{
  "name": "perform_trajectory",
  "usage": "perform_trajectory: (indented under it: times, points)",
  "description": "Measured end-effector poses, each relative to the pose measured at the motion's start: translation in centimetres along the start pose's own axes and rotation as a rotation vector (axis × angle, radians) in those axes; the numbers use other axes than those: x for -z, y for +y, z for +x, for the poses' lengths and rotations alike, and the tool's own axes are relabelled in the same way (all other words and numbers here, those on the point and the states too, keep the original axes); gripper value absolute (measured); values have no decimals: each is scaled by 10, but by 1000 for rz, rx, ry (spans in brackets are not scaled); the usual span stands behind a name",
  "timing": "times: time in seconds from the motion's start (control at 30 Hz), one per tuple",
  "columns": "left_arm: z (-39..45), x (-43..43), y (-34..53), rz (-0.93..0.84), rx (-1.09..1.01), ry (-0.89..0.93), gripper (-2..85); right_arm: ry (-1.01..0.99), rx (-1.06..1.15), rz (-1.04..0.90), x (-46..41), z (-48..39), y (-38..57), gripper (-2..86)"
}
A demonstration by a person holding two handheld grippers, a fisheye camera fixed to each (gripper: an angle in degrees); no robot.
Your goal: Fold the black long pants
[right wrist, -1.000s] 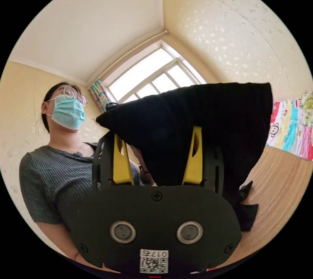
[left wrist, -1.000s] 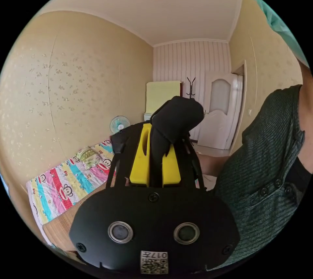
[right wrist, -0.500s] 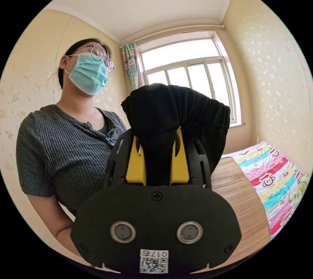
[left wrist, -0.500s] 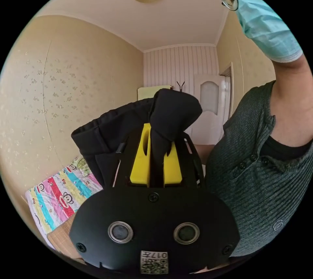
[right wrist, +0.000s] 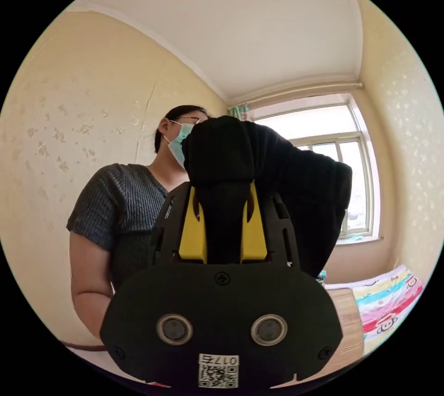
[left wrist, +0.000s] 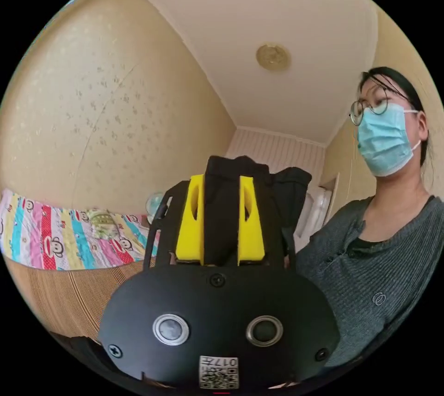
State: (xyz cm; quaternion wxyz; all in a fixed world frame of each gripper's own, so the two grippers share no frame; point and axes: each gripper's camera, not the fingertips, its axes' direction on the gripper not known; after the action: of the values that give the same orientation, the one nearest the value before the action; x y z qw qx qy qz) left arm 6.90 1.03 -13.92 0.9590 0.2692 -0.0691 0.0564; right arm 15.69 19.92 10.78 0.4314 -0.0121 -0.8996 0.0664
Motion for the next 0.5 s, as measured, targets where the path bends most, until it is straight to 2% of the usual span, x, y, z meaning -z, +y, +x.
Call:
perform_trajectory:
  times: [0.03, 0.1, 0.17, 0.23, 0.3, 0.4, 0.47, 0.5]
  points:
    - [0, -13, -11, -24, -5, 27, 196, -64, 32, -7, -2, 4, -6, 127]
    - [4, -32, -27, -56, -16, 60, 223, -151, 66, -11, -4, 14, -13, 128]
    - [11, -50, -42, -106, -45, 180, 224, -191, 41, -3, -7, 34, -13, 132]
    - [16, -53, -51, -92, -55, 364, 125, -207, 11, 22, -2, 49, -7, 135]
    - [20, -32, -51, 19, -40, 334, 46, -184, -29, 58, 11, 59, 4, 139]
    - [36, 2, -58, 111, -48, 209, 41, -9, -278, 59, 41, 79, 30, 151]
    - [47, 18, -60, 159, -36, 111, 40, 202, -524, 31, 63, 89, 61, 167]
    - [55, 26, -62, 185, -43, 58, 39, 248, -561, 35, 69, 89, 70, 169]
